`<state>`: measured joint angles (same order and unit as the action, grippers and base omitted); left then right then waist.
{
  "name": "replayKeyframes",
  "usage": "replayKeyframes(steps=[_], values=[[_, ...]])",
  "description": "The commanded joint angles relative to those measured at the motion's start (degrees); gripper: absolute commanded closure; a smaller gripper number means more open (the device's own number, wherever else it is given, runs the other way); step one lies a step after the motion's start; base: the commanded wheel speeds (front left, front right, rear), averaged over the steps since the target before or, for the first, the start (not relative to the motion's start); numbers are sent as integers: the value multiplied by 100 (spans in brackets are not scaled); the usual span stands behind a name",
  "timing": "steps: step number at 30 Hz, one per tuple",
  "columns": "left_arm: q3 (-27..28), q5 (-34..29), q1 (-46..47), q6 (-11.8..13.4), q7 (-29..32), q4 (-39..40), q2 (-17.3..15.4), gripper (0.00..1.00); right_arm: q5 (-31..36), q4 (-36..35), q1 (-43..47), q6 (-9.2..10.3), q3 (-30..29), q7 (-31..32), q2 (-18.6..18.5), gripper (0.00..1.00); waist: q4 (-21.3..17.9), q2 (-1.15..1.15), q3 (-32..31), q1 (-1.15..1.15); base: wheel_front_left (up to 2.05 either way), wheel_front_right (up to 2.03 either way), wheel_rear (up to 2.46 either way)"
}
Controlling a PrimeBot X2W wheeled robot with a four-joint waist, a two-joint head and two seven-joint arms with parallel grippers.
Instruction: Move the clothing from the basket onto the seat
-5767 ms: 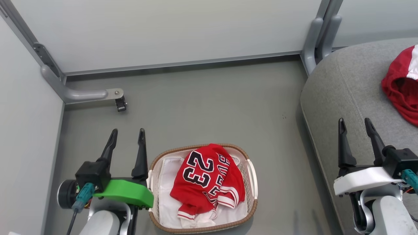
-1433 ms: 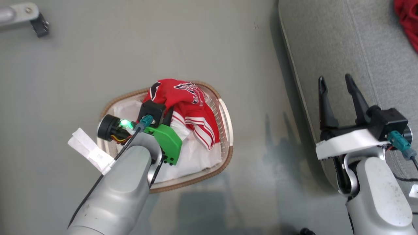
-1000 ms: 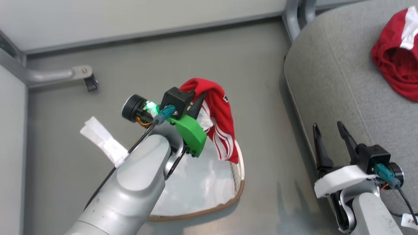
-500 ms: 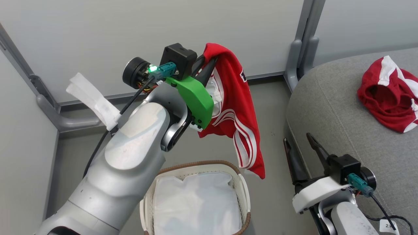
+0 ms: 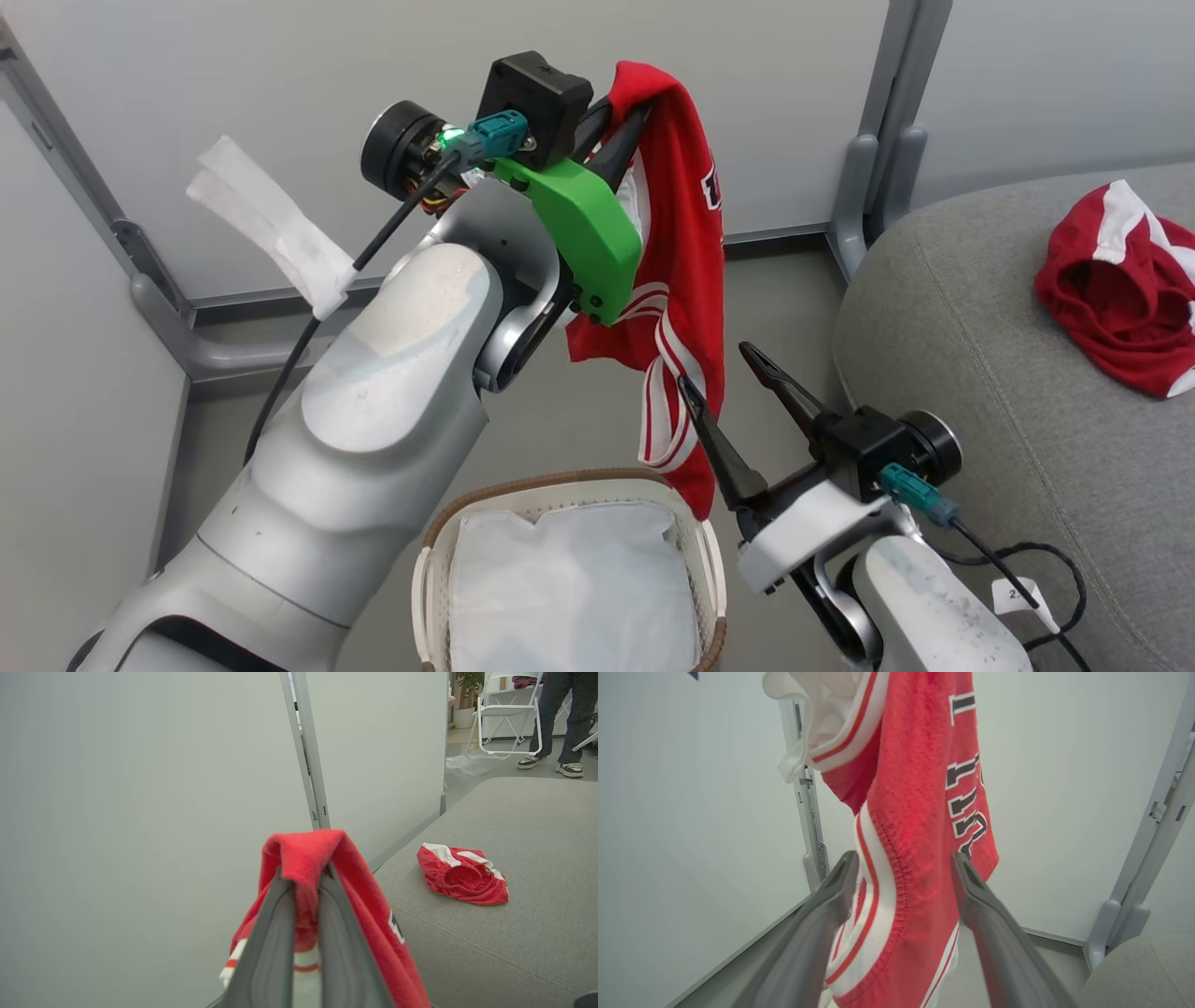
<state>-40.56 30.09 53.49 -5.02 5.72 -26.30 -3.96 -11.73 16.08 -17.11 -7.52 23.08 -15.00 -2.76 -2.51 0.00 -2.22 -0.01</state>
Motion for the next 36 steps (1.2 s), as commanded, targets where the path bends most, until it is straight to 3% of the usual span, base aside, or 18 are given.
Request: replayKeyframes(steps=[1, 12, 17, 18, 19, 20, 25, 26, 28, 29, 36], values=[[-4, 27, 99, 34, 17, 24, 24, 100, -24, 68, -135, 6, 43, -27, -24, 0, 35, 0, -3, 1, 0, 0, 0], [-262, 184, 152, 106, 209, 317, 75, 100, 516, 1466, -1093, 6, -168, -28, -22, 0, 358, 0, 34, 1, 0, 0, 0], [-376, 301, 76, 128, 232, 549, 87, 100, 280, 1893, -1365, 7, -130, -27, -21, 1, 528, 0, 60, 1, 0, 0, 0], [-371, 320, 24, 154, 225, 563, 76, 100, 220, 1919, -1402, 6, -85, -28, -21, 66, 544, 0, 63, 1, 0, 0, 0], [-361, 331, -24, 171, 219, 567, 45, 100, 177, 1933, -1420, 6, -65, -28, -22, 80, 554, 0, 65, 1, 0, 0, 0], [-351, 344, -84, 189, 210, 564, 3, 100, 118, 1940, -1423, 7, -43, -28, -27, 100, 561, 0, 66, 1, 0, 0, 0], [-251, 395, -355, 261, 73, 469, -214, 100, 27, 1790, -1434, 7, -86, -28, -25, 100, 511, 0, 80, 1, 0, 0, 0], [-222, 413, -437, 272, 20, 440, -261, 91, 27, 1726, -1415, 7, -120, -28, -25, 100, 484, 0, 83, 1, 0, 0, 0], [-163, 475, -611, 291, -68, 357, -353, 45, 79, 1619, -1389, 7, -175, -28, -25, 100, 425, 0, 87, 1, 0, 0, 0], [-115, 523, -696, 305, -119, 307, -383, 0, 96, 1574, -1385, 7, -206, -28, -25, 100, 392, 0, 89, 1, 0, 0, 0], [-97, 615, -1291, 233, -668, -17, -542, 0, 328, 1455, -1324, 7, -520, -28, -24, 100, 126, 0, 108, 1, 0, 0, 0]])
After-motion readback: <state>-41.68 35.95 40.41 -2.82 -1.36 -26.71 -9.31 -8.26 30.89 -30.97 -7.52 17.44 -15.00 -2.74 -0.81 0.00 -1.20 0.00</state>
